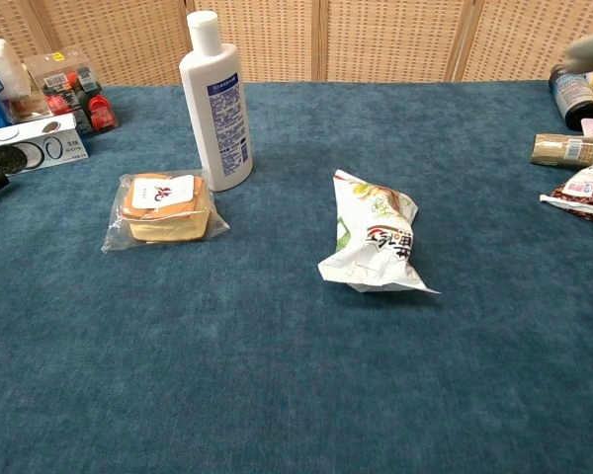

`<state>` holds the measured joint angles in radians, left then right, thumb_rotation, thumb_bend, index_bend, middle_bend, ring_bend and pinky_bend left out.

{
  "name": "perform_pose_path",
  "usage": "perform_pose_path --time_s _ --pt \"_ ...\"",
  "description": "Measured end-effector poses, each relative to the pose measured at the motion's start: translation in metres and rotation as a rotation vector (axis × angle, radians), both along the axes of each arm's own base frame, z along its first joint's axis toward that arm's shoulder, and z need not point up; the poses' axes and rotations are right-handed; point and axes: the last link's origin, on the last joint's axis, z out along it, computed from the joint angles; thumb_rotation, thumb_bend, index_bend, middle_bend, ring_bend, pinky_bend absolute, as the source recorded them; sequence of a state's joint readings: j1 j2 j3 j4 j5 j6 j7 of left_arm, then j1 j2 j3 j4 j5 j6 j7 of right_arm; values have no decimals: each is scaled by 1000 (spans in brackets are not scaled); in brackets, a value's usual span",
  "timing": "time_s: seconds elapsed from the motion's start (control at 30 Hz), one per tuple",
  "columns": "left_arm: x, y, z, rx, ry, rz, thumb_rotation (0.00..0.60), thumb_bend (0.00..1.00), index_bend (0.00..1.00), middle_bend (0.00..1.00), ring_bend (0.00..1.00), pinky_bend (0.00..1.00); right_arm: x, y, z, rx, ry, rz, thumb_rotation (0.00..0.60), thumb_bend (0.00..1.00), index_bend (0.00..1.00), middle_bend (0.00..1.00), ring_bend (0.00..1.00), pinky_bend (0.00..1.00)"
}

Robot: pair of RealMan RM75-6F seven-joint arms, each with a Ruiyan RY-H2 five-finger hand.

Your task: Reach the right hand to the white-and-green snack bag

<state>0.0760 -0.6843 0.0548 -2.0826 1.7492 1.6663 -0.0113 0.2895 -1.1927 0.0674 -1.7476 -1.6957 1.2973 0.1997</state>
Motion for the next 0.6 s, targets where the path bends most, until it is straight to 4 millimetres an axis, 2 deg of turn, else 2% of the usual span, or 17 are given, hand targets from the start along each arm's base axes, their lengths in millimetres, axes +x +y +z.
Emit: perform_pose_path --time_s 0.13,0.37,0.6 --pt "-3 3 -1 -3 3 12 600 0 0 0 0 0 17 -19 -19 79 46 12 600 0 0 0 0 0" --pt "-7 7 -2 -8 10 33 600 0 0 0 0 0 44 -46 -68 214 104 12 600 0 0 0 0 0" --pt "-13 11 -3 -4 16 60 600 0 0 0 0 0 55 -71 -100 243 146 2 600 0 0 0 0 0"
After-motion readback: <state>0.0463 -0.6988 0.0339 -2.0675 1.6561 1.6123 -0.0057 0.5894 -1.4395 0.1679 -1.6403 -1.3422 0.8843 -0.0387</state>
